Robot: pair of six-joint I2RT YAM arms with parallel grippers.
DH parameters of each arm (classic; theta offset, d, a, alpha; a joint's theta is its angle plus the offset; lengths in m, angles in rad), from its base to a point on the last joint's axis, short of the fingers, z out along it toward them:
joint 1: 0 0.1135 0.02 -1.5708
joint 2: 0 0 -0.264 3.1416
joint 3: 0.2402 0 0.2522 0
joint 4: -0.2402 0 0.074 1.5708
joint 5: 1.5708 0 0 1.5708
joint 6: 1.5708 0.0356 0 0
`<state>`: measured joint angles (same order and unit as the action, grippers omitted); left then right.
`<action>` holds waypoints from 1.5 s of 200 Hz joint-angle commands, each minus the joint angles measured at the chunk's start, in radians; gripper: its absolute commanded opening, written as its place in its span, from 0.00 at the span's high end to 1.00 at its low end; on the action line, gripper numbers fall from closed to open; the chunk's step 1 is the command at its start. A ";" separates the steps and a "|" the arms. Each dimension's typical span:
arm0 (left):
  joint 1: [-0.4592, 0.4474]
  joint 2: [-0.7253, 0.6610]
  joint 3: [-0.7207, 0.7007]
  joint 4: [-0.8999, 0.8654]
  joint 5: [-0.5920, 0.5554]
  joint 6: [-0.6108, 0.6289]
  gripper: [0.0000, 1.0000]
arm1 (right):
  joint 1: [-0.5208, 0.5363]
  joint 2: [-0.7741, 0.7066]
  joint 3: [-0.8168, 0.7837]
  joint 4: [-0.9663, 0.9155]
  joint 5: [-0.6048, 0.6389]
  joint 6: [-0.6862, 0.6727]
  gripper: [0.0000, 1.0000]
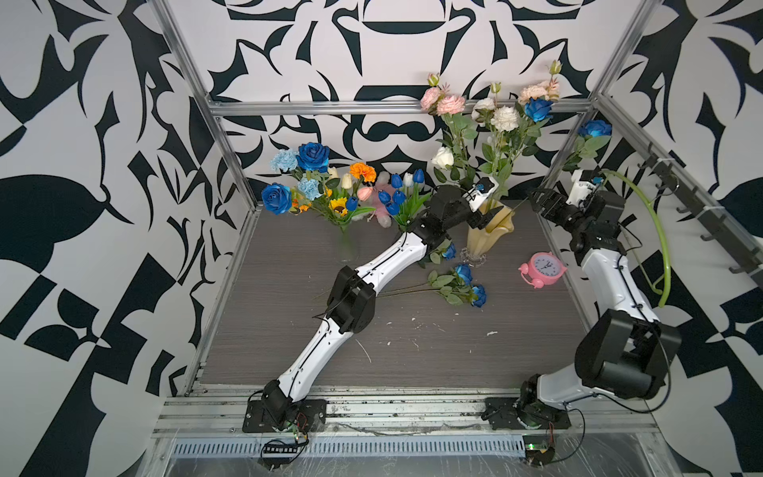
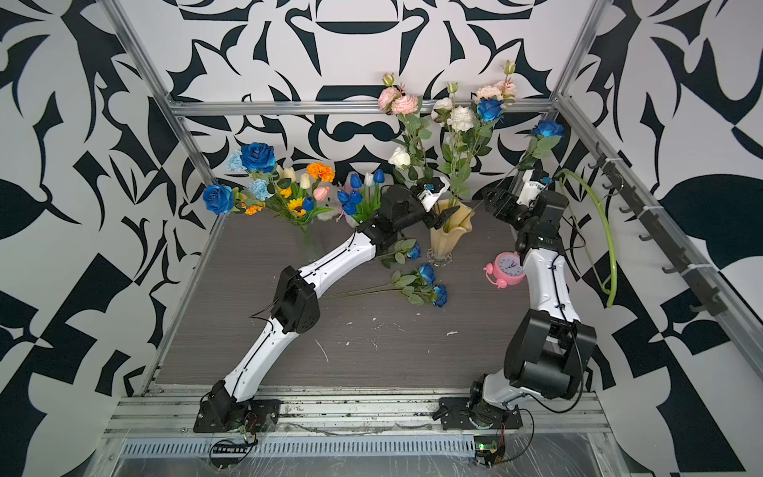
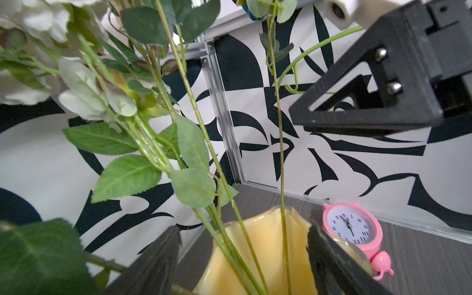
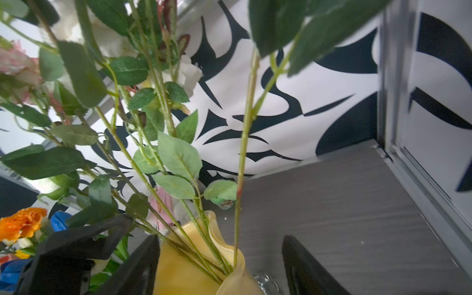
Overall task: Pick out blue flowers from the vase
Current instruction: Pick up the flower from the vase.
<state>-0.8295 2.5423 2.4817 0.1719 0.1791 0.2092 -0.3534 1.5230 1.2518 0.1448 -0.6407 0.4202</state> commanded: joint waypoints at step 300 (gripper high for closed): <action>0.004 -0.051 -0.008 -0.010 0.031 -0.025 0.17 | 0.244 0.200 0.291 0.149 -0.315 -0.002 0.29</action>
<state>-0.8295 2.5351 2.4908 0.1497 0.2028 0.1978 -0.1318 1.7844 1.5120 0.2989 -0.9257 0.4438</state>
